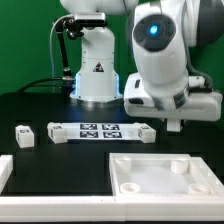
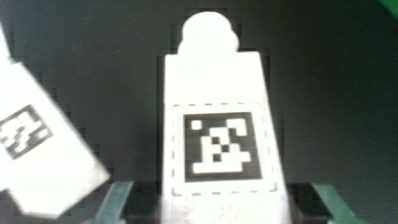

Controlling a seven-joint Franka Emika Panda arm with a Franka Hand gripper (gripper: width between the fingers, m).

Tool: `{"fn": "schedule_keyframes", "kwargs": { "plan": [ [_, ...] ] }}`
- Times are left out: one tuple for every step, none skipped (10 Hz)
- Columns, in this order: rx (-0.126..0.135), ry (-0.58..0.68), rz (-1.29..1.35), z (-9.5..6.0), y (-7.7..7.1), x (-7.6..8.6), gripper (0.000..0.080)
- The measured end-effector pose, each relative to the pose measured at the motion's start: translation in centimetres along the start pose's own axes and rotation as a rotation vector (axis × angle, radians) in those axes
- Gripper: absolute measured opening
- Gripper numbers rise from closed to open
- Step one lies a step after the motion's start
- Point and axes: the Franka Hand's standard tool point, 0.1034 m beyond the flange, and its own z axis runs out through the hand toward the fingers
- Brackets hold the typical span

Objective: Assemble square table

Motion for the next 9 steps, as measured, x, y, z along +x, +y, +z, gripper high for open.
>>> {"fn": "schedule_keyframes", "kwargs": {
  "plan": [
    [0.005, 0.039, 0.0, -0.2, -0.3, 0.3, 0.0291],
    [0.015, 0.139, -0.004, -0.3, -0.5, 0.8, 0.0291],
    [0.017, 0.202, -0.008, -0.2, -0.5, 0.6, 0.0291],
    [0.021, 0.246, -0.013, -0.5, -0.6, 0.8, 0.0291],
    [0.001, 0.299, -0.052, -2.5, -0.5, 1.4, 0.0291],
    [-0.027, 0.381, -0.105, -6.3, -0.9, 2.0, 0.0291],
    [-0.088, 0.494, -0.187, -10.0, -1.8, 2.5, 0.0291],
    [-0.098, 0.527, -0.212, -11.3, -2.5, 2.3, 0.0291],
    [-0.074, 0.608, -0.219, -11.5, -2.9, 2.9, 0.0291]
  ]
}}
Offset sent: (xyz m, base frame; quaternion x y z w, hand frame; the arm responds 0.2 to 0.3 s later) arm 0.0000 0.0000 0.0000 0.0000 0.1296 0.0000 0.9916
